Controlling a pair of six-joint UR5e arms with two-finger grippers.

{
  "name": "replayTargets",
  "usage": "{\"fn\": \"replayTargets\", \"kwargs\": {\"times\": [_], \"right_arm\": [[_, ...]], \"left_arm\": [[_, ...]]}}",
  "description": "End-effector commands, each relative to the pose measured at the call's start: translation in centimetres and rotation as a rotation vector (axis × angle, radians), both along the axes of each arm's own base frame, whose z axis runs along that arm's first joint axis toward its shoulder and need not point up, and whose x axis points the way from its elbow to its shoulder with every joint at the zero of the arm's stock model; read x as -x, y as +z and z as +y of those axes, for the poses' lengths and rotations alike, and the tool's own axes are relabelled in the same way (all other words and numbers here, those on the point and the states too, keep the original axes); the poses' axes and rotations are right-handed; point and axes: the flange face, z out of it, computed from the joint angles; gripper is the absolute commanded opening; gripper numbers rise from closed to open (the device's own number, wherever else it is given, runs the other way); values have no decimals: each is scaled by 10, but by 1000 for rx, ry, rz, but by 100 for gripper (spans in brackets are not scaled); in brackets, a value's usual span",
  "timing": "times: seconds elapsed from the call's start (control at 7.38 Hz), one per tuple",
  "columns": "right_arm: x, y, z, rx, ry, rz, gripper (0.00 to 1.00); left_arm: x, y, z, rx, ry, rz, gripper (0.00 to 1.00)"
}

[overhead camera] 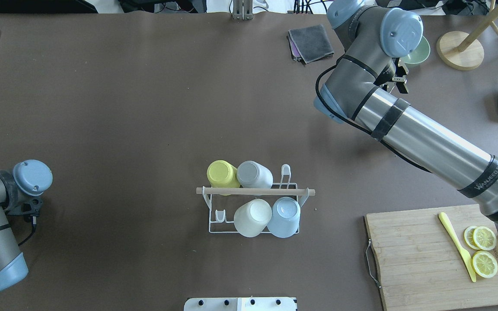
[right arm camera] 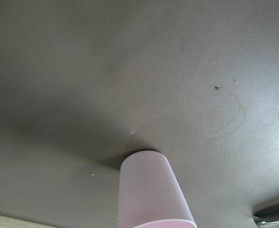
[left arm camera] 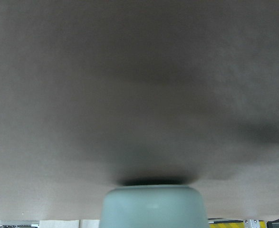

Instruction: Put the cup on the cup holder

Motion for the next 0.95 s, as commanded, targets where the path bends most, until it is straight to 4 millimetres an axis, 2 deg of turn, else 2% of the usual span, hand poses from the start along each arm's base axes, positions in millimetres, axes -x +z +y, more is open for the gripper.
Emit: {"fn": "replayTargets", "kwargs": {"times": [0.0, 0.41, 0.54, 0.68, 0.81], "right_arm": [[21, 12, 5, 22, -90, 25, 100], [41, 36, 19, 63, -133, 74, 100], [47, 33, 19, 41, -161, 110, 100], [51, 34, 20, 37, -191, 123, 100], [59, 36, 25, 15, -228, 153, 100]], "left_arm": [[4, 3, 0, 1, -4, -1, 98], [15, 11, 4, -6, -10, 9, 98], [15, 12, 4, -8, -12, 12, 98], [14, 11, 3, -10, -11, 12, 71], [16, 8, 1, -14, -17, 17, 32]]}}
